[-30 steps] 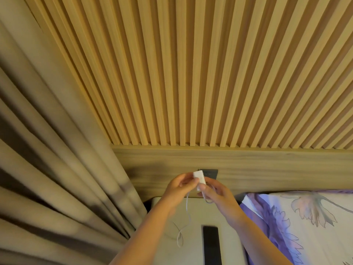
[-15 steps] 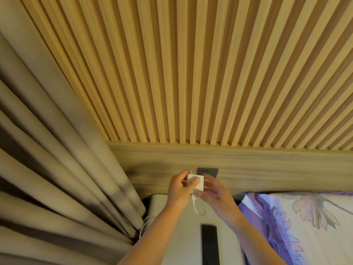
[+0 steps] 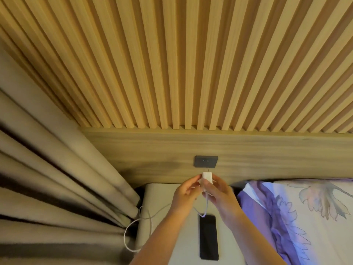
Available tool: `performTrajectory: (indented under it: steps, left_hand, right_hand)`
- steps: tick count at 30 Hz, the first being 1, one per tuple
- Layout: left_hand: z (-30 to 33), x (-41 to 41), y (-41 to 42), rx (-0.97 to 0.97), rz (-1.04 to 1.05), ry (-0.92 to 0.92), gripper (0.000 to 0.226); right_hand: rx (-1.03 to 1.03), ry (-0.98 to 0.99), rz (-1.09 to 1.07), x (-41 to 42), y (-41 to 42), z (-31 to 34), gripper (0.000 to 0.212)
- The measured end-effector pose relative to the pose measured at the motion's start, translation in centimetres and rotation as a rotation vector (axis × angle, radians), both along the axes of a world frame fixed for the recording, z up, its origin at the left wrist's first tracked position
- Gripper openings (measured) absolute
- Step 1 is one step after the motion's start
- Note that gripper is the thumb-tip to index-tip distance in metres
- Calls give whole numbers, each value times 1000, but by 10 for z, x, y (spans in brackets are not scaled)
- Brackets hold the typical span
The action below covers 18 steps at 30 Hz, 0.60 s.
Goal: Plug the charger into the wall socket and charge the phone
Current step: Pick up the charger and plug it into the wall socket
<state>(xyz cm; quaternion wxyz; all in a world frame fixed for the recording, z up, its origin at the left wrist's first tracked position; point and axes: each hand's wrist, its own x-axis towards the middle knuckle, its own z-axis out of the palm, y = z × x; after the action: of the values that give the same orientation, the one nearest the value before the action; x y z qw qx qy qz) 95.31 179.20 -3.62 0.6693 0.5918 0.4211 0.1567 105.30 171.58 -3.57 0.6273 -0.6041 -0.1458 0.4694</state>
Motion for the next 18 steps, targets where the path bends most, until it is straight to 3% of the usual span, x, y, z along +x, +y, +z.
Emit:
performTrajectory:
  steps: [5, 12, 18]
  left_hand:
    - [-48, 15, -20, -169, -68, 119, 28]
    - [-108, 11, -21, -25, -90, 141, 19]
    - [-124, 13, -21, -112, 25, 67, 18]
  right_hand:
    - [-168, -30, -121, 24, 27, -34, 20]
    - [-252, -10, -134, 53, 55, -77, 17]
    - [-258, 35, -172, 55, 63, -97, 7]
